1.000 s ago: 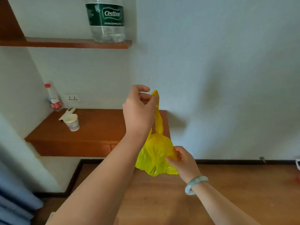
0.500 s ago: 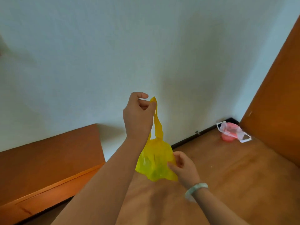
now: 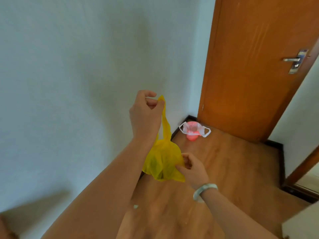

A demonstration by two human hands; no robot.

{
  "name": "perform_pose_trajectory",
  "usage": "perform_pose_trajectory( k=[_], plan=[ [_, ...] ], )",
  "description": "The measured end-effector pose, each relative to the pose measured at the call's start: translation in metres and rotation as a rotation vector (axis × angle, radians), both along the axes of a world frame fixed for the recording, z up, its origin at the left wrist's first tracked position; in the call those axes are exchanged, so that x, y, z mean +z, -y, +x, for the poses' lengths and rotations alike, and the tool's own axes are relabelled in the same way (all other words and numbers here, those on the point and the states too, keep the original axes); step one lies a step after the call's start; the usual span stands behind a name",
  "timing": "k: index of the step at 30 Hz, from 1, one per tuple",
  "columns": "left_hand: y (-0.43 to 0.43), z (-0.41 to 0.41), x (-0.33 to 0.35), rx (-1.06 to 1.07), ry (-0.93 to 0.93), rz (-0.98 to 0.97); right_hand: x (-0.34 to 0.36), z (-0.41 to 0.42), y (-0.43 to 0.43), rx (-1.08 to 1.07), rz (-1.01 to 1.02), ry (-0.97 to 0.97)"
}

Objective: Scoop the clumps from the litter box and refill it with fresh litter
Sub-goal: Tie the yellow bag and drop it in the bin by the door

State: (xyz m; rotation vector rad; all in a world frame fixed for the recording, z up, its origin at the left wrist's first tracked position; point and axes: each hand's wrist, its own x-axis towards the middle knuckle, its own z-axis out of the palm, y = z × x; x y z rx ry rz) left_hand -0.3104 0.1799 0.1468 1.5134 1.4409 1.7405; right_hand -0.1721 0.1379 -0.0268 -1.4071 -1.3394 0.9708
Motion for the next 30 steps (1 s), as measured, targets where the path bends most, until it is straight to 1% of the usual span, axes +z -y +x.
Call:
perform_pose_trajectory(
  k=[4,8,13,20,24,30],
  plan=[
    [-0.061,0.039,-0.005,-0.076,0.001,-0.012,-0.006,0.034,-0.049,-0.077,-0.034,-0.028],
    [-0.119,0.081,-0.011,-0.112,-0.002,-0.025,-0.012,0.075,-0.099,-0.137,-0.025,-0.020],
    [-0.195,0.137,-0.018,-0.100,0.034,-0.047,-0.013,0.137,-0.168,-0.126,-0.050,-0.034],
    [-0.297,0.214,-0.014,-0.118,0.044,-0.063,-0.003,0.219,-0.272,-0.130,-0.075,0.045],
    [-0.354,0.249,-0.016,-0.176,0.063,-0.091,-0.002,0.247,-0.324,-0.169,-0.103,0.015],
    [-0.452,0.288,-0.026,-0.264,0.067,-0.091,-0.014,0.275,-0.411,-0.219,-0.107,0.022]
  ],
)
